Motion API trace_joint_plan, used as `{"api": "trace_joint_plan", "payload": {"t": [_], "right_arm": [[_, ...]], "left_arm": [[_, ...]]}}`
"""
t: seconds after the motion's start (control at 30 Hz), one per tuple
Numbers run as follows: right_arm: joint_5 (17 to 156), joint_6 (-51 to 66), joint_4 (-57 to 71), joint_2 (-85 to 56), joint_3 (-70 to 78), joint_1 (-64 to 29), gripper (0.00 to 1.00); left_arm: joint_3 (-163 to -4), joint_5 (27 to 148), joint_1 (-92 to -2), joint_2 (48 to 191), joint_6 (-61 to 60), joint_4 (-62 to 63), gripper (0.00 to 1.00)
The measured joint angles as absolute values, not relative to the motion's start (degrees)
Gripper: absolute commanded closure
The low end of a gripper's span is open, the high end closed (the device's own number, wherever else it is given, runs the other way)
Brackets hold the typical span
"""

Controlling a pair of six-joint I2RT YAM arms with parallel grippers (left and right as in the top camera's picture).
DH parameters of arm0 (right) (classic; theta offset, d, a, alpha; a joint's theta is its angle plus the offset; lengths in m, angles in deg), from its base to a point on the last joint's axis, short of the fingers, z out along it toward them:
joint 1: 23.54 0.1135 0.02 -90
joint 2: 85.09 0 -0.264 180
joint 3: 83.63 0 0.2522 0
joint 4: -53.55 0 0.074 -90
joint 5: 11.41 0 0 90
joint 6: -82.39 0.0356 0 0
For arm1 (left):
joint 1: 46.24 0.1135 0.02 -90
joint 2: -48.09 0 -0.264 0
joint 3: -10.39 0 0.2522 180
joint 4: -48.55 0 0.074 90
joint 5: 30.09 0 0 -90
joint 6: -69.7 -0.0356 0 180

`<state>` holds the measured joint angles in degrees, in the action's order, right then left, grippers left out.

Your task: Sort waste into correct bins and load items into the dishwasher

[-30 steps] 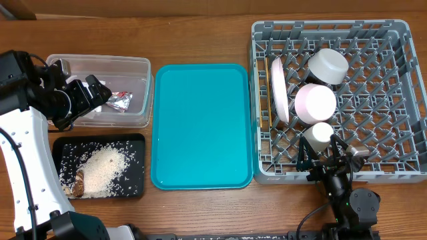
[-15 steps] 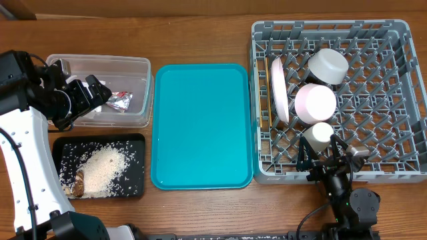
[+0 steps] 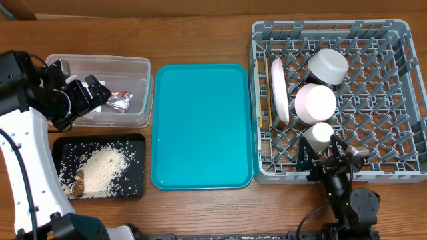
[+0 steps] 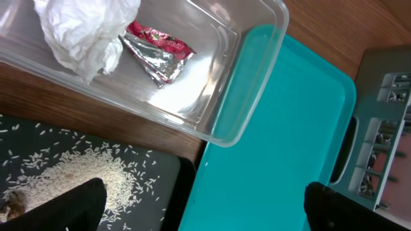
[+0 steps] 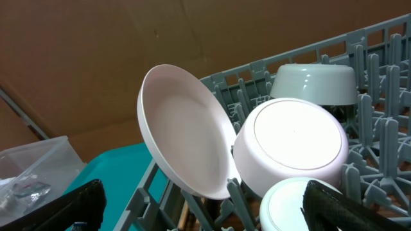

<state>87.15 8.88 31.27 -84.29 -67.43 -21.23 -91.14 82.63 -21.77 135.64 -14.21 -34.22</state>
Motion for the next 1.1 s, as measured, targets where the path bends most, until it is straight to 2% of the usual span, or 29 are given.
{"api": "trace_joint_plan", "payload": {"t": [0.27,0.5,0.67,1.0,1.1], "right_arm": [[87.15,8.92,31.25,-84.29,-67.43,-21.23,0.00],[87.17,8.90,31.27,-84.29,-67.43,-21.25,0.00],[87.17,8.88,31.19,-84.27,-67.43,-21.23,0.00],[87.15,8.88,31.25,-84.29,-67.43,-21.25,0.00],[87.15,8.88,31.27,-84.29,-67.43,-21.23,0.00]], "left_arm": [[-91.14,81.93,-23.96,124.36,-14.21,-34.20,0.00],[-88.19,81.95,-31.15,113.32,-14.21,-33.83,0.00],[-78.42,81.93,-35.63,106.20,-14.21,-33.50,0.00],[-54.48,79.46,-36.42,91.20,-14.26,-33.98,0.00],[-48.56,78.04,-36.42,86.53,-14.26,-28.95,0.00]]}}
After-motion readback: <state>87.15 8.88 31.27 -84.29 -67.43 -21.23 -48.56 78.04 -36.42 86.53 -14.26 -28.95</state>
